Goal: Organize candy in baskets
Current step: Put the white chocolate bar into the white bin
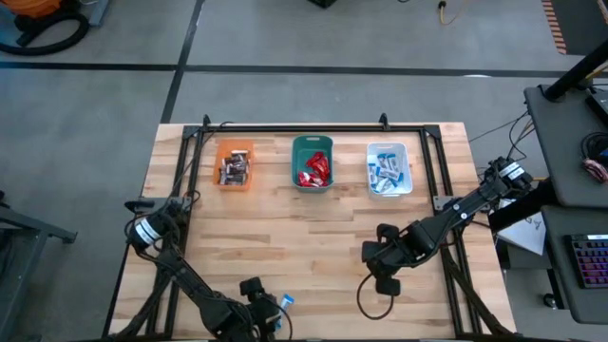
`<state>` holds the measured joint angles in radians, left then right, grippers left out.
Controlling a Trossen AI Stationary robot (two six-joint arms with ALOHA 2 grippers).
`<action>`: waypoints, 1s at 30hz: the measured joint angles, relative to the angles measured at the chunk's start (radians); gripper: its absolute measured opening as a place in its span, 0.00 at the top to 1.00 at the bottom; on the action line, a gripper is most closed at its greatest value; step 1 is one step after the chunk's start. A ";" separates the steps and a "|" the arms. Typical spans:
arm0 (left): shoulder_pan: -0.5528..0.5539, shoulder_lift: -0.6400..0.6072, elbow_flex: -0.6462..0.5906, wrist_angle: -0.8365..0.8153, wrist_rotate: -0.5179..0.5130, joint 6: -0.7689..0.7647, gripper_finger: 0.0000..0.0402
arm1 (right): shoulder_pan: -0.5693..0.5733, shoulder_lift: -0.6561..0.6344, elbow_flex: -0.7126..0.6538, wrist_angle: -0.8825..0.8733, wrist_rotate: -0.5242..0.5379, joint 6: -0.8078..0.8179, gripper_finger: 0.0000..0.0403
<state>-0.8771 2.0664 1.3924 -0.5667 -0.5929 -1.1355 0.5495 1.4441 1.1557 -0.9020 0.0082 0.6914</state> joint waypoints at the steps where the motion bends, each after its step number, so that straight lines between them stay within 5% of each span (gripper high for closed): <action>1: -0.002 0.000 0.001 0.022 0.001 0.001 0.40 | 0.000 0.000 0.000 0.000 0.000 0.000 0.97; 24: -0.001 0.066 -0.008 0.093 0.061 -0.009 0.43 | 0.000 0.000 -0.006 0.001 0.021 0.005 0.97; 30: 0.000 0.079 -0.008 0.083 0.059 0.003 0.56 | 0.000 0.000 -0.014 0.003 0.046 0.006 0.97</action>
<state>-0.8769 2.1455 1.3842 -0.4835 -0.5339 -1.1324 0.5495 1.4441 1.1417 -0.8990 0.0538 0.6977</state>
